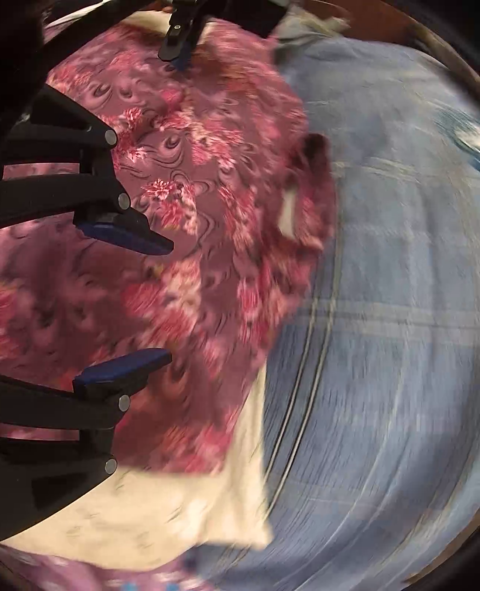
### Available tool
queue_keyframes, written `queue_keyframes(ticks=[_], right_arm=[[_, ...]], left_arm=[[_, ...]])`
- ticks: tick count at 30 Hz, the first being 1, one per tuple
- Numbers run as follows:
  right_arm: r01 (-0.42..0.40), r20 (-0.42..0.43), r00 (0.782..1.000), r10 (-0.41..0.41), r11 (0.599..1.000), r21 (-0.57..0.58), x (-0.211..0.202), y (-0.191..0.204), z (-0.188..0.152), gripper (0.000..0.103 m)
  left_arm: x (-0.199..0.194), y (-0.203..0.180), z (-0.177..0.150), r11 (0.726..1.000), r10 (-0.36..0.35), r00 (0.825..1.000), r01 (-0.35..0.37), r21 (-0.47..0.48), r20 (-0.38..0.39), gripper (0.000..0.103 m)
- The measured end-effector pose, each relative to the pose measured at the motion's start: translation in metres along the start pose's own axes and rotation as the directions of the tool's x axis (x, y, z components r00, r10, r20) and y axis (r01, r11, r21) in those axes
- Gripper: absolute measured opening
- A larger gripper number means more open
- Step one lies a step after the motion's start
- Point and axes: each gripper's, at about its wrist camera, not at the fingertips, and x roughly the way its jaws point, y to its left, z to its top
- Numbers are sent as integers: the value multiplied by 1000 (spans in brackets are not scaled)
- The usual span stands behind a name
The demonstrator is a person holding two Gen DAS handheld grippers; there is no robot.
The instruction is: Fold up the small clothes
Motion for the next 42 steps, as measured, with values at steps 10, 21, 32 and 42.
queue_keyframes(ticks=[10,21,32,42], right_arm=[[-2,-63,998,-10,981,-194,41,20,16,0],[57,2,998,-58,991,-120,47,17,19,0],[22,103,995,-16,998,-60,-15,62,1,44],[-125,94,985,146,972,-199,-16,220,-20,49]], left_arm=[[-26,-20,-3,998,48,988,-55,42,145,3],[-50,23,-3,980,201,970,-196,-47,136,6],[-133,10,-48,976,219,947,-212,-55,235,45],[-257,12,-111,893,449,843,-435,-116,295,45]])
